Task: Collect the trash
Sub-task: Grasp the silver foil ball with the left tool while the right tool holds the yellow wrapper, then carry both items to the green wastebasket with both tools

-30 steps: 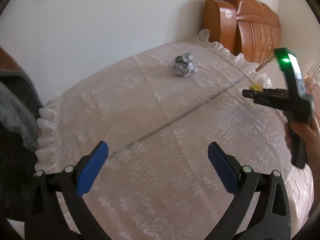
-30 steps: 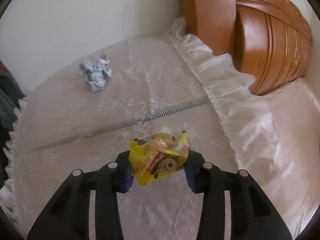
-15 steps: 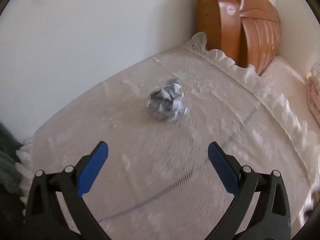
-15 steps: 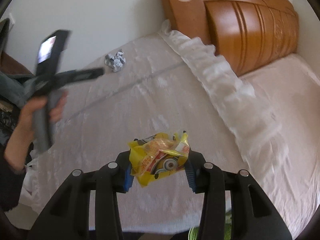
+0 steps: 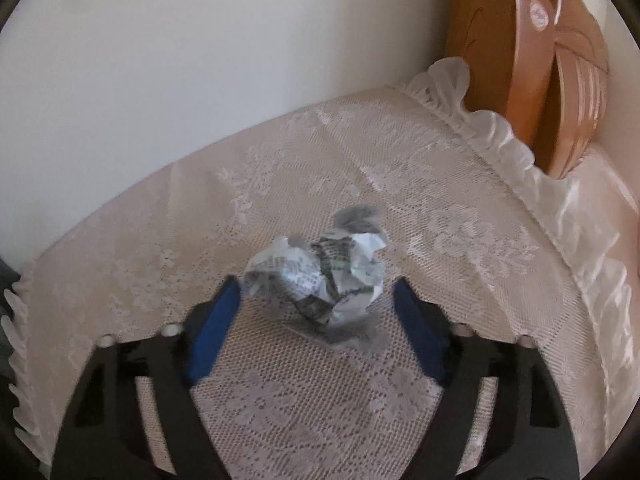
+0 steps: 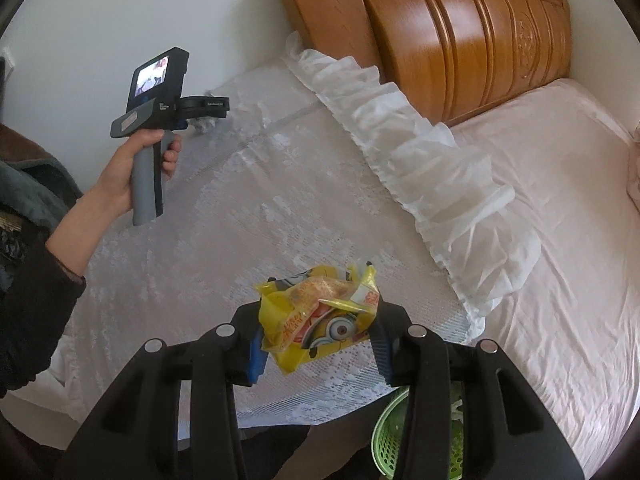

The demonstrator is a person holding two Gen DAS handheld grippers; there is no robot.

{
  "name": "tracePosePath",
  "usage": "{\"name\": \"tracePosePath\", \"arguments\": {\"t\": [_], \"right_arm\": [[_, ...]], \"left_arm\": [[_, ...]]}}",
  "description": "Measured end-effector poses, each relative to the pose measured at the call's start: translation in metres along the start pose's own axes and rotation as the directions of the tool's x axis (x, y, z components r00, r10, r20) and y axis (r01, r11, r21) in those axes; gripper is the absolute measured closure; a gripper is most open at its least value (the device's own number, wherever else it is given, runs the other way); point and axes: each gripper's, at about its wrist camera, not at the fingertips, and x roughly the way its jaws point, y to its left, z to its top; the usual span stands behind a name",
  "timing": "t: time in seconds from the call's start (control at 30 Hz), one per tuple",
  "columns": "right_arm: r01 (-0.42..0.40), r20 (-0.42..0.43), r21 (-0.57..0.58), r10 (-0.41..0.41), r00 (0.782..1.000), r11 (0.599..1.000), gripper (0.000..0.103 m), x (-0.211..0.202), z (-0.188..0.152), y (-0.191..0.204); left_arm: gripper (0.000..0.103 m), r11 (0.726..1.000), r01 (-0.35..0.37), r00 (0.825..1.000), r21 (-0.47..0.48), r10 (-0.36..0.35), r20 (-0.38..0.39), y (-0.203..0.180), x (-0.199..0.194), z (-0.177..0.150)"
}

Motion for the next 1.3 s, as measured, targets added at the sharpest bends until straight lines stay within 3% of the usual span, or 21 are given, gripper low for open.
{"name": "tracePosePath", "arguments": {"t": [0.17, 0.4, 0.53, 0.7, 0.9, 1.0, 1.13, 1.3], "right_arm": [[-0.004, -0.013, 0.010, 0.004, 1.000, 1.000, 0.060, 0.004, -0.004, -0.002], [-0.022, -0.014, -0.013, 0.022, 1.000, 1.000, 0.060, 0.008, -0.004, 0.006], [-0.032, 0.003, -0.028, 0.032, 0.999, 0.999, 0.060, 0.002, -0.003, 0.014], [-0.056, 0.039, -0.045, 0.058, 0.998, 0.997, 0.060, -0.017, -0.006, 0.022], [-0.066, 0.088, -0.063, 0.071, 0.994, 0.996, 0.060, -0.050, -0.022, 0.020], [-0.065, 0.112, -0.050, 0.070, 0.991, 0.997, 0.060, -0.068, -0.034, 0.013], [-0.028, 0.131, -0.013, 0.029, 0.991, 1.000, 0.060, -0.092, -0.061, -0.007], [0.059, 0.120, 0.085, -0.069, 0.990, 0.995, 0.060, -0.114, -0.099, -0.057]], "left_arm": [[0.053, 1.000, 0.010, 1.000, -0.016, -0.010, 0.009, 0.003, -0.002, -0.001], [0.054, 0.999, 0.027, 0.999, 0.026, -0.029, 0.044, 0.008, -0.041, -0.013], [0.054, 0.999, 0.034, 0.997, 0.033, -0.036, 0.063, 0.018, -0.083, -0.036], [0.054, 0.996, 0.054, 0.995, 0.064, -0.059, 0.080, 0.021, -0.163, -0.087], [0.054, 0.985, 0.132, 0.989, 0.110, -0.138, 0.045, 0.004, -0.242, -0.153], [0.054, 0.969, 0.189, 0.980, 0.158, -0.196, 0.030, -0.018, -0.274, -0.183], [0.054, 0.942, 0.202, 0.975, 0.268, -0.219, 0.032, -0.059, -0.302, -0.218], [0.054, 0.875, 0.254, 0.962, 0.412, -0.274, -0.011, -0.123, -0.310, -0.248]]}}
